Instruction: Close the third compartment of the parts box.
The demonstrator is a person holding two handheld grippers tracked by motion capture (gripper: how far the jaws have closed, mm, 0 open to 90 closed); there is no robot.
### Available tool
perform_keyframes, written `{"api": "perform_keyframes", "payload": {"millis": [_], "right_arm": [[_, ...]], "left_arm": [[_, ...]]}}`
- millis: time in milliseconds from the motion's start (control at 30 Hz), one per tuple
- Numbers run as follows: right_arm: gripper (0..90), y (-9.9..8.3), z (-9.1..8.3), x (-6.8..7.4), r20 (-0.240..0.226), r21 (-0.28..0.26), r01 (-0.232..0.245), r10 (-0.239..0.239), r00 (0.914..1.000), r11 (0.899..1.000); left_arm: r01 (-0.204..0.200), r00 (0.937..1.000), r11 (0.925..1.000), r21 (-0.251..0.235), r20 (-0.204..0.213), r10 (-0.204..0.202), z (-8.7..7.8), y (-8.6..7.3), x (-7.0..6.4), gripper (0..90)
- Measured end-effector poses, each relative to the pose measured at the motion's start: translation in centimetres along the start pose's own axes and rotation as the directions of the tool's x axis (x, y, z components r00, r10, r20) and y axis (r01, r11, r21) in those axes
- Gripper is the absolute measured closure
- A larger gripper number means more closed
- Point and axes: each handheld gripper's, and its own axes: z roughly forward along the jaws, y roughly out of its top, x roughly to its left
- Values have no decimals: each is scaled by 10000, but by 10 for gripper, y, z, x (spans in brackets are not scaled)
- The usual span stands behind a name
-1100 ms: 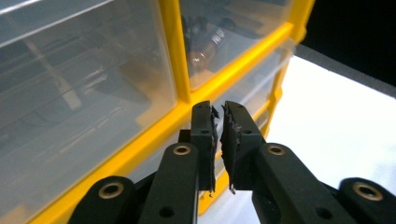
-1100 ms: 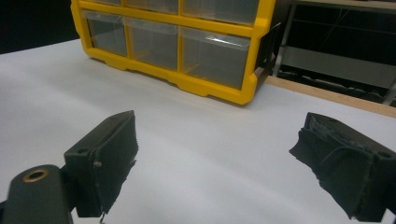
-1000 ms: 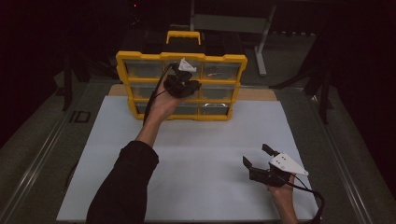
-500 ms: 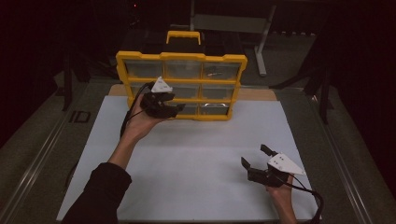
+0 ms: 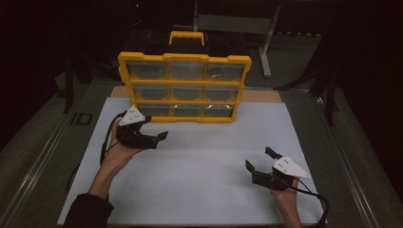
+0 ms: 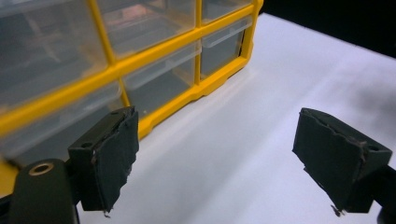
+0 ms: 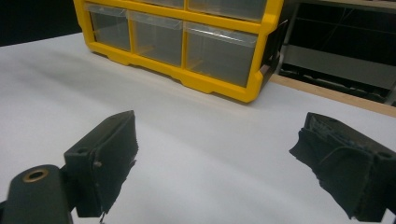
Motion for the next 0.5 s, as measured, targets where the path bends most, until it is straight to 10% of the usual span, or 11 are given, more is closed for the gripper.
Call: {"api": "perform_keyframes", "payload": {"millis": [200, 500], "right_arm": [[115, 0, 0, 0, 4, -18, -27, 27, 10000, 10000], [113, -1, 0, 1, -26, -22, -41, 41, 10000, 10000]], "left_arm": [[582, 9970, 9975, -401, 526, -560, -26, -38, 0, 12], [290, 9989, 9909, -1318, -340, -337, -53, -82, -10, 0]]}}
